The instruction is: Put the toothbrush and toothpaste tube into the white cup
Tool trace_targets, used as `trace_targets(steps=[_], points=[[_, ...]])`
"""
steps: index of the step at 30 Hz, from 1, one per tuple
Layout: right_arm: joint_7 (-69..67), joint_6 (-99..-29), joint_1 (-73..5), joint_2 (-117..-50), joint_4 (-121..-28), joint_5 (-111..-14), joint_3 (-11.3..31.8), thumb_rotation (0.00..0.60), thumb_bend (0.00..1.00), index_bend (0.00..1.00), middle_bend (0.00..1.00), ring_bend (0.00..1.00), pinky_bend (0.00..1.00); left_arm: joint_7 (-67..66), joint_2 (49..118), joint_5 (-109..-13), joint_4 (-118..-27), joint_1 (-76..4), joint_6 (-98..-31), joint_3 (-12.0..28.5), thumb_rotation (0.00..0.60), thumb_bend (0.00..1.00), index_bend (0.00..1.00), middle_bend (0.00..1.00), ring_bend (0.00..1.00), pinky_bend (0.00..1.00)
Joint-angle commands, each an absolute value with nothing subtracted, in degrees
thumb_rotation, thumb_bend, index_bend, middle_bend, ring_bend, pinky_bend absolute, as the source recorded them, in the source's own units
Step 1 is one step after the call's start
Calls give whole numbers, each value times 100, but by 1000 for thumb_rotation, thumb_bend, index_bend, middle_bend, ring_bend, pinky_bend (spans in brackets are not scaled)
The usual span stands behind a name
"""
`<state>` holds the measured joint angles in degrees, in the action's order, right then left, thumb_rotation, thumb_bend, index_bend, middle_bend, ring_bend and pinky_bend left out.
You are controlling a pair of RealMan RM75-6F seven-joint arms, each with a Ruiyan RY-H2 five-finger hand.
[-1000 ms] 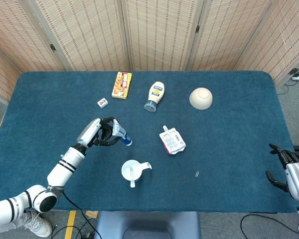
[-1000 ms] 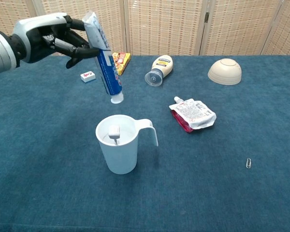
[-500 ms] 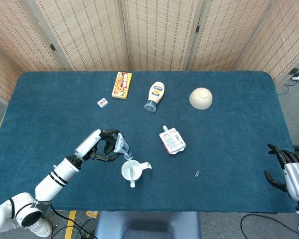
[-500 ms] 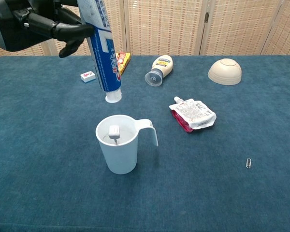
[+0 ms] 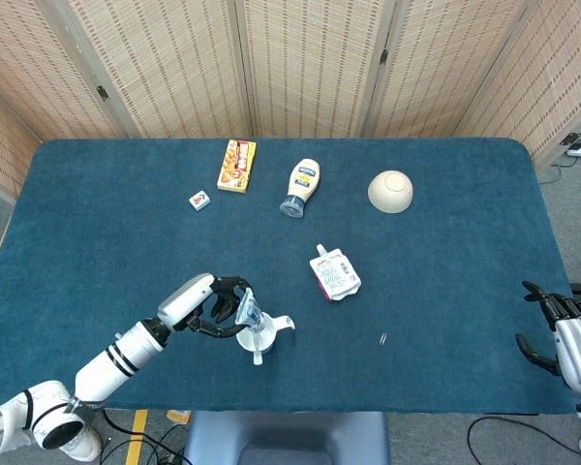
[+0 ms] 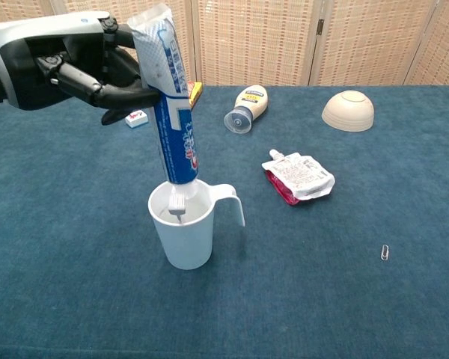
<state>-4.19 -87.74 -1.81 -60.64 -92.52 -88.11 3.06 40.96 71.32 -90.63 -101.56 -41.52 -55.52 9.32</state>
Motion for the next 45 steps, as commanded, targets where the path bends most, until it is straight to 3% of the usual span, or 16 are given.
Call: trace_targets(steps=[1, 16, 21, 29, 33, 39, 45], points=[[-421, -8772, -183, -6060, -9256, -8817, 304, 600, 225, 147, 327, 284, 293, 3971, 7200, -9043, -10108, -4206, -5505, 863, 600, 448, 785, 869, 728, 777], [-480, -8807, -161, -6072, -9205, -8829, 296, 600, 225, 147, 327, 284, 293, 3177, 7474, -9073, -9837, -4342, -5303, 476, 600, 448, 684, 848, 696, 744], [-499, -8837, -138, -6067, -9197, -8827, 293, 600, 226, 147, 327, 284, 293, 3049, 7499, -9051, -9818, -4380, -5275, 423, 600, 442, 535, 834, 685, 731], [-516, -8859, -128, -6063, -9194, -8838, 295, 600, 226, 147, 327, 284, 293, 3019, 7357, -8979, -9861, -4376, -5313, 391, 600, 370, 165, 810, 663, 731], [-511, -8859, -133, -6057, -9203, -8847, 299, 600, 225, 147, 327, 284, 293, 3119, 7240, -8871, -9887, -4312, -5388, 395, 600, 344, 62, 794, 648, 731], [-488, -8861, -141, -6036, -9236, -8861, 306, 600, 225, 147, 327, 284, 293, 3308, 6921, -8589, -9923, -4085, -5745, 537, 600, 344, 62, 704, 565, 731], [-493, -8794, -191, -5986, -9291, -8865, 322, 600, 225, 147, 327, 284, 293, 2662, 6810, -7792, -9744, -3617, -6432, 825, 600, 344, 225, 590, 490, 680]])
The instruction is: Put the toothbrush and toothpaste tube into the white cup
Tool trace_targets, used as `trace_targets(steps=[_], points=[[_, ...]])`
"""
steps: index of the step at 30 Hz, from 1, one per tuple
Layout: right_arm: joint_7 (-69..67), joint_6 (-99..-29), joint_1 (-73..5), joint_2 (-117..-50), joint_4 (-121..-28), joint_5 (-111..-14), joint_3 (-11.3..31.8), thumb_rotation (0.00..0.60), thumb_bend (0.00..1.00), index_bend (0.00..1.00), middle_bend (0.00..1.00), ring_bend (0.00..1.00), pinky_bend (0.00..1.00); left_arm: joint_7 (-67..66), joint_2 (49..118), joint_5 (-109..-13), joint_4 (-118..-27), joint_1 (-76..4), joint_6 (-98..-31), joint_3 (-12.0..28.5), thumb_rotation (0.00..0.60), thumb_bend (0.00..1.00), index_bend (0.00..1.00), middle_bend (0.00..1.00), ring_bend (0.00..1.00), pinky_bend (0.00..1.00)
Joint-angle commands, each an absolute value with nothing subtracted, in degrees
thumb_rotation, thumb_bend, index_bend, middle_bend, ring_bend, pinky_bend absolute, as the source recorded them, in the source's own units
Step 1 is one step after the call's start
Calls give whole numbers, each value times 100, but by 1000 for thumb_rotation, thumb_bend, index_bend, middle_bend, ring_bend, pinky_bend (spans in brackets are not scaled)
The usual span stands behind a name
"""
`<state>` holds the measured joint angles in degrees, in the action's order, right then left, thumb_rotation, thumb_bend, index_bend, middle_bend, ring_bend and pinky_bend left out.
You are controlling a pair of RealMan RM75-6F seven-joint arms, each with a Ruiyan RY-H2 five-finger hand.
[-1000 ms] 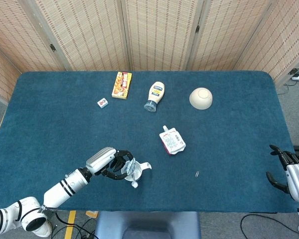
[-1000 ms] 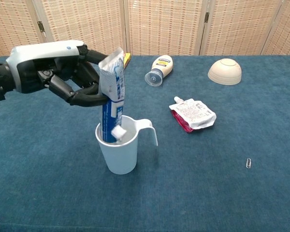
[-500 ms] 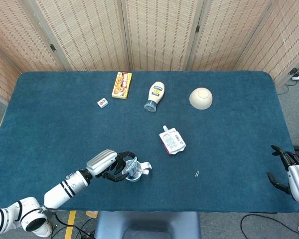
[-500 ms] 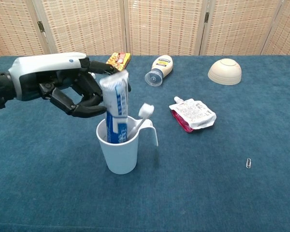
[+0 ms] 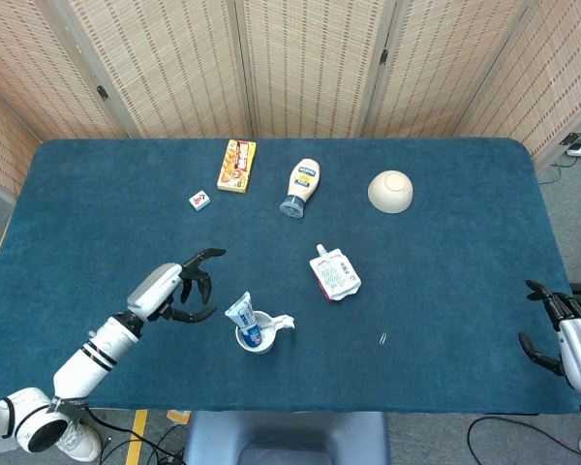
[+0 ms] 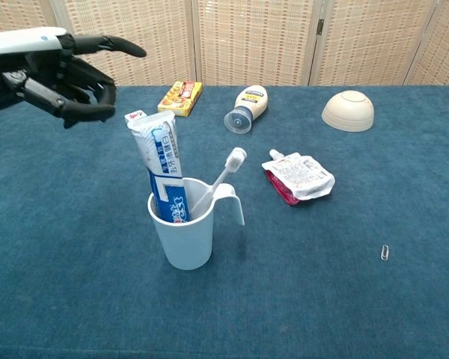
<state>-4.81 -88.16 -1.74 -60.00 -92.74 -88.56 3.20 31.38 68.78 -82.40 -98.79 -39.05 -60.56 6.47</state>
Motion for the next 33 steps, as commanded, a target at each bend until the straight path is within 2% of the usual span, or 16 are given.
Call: trace_targets(steps=[1, 7, 15, 18, 24, 27, 33], points=[[-509, -8777, -204, -5975, -9301, -8873, 321, 600, 225, 147, 327, 284, 293, 2485, 6816, -7656, -9693, -3545, -6531, 855, 600, 344, 248, 573, 475, 660], [-550, -8677, -284, -5935, -9319, -8858, 353, 600, 225, 147, 327, 284, 293, 1191, 6842, -6817, -9383, -3107, -7050, 904, 600, 343, 309, 507, 391, 559], [-500, -8177, -492, -5795, -9463, -8847, 252, 600, 231, 147, 316, 281, 284, -216, 6968, -6254, -9101, -2363, -7788, 575, 600, 343, 280, 444, 307, 399], [-557, -8035, -567, -5723, -9521, -8890, 215, 600, 244, 147, 298, 248, 246, -414, 7043, -6428, -9017, -2080, -8176, 443, 600, 344, 270, 419, 289, 346], [-677, -7875, -668, -5737, -9510, -8968, 153, 600, 248, 147, 264, 168, 167, -660, 7194, -7159, -8832, -1611, -8885, 120, 600, 343, 260, 400, 273, 306], [-699, -7968, -636, -5803, -9506, -8990, 145, 600, 248, 147, 260, 160, 159, -553, 7143, -7493, -8872, -1452, -9007, -21, 600, 344, 259, 390, 266, 271], [-495, -8280, -480, -5991, -9410, -8931, 167, 600, 248, 147, 259, 159, 158, -656, 7127, -7931, -8929, -1259, -9149, -141, 600, 343, 259, 388, 264, 262]])
